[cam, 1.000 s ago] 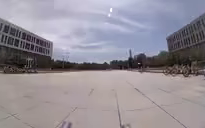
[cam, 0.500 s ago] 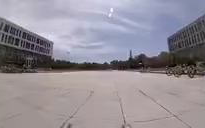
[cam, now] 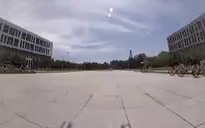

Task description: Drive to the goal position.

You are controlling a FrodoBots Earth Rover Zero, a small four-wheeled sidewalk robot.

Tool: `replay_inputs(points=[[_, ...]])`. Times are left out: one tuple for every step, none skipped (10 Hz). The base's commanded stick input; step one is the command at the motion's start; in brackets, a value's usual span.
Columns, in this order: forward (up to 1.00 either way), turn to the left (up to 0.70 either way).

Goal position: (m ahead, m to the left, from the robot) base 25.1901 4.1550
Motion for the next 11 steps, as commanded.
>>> replay_inputs(points=[[0.7, 0.0], [0.7, 0.0], [0.7, 0.0], [0.7, 0.0], [0.7, 0.0], [0.7, 0.0], [0.7, 0.0], [0.7, 0.0], [0.7, 0.0], [0.7, 0.0], [0.7, 0.0]])
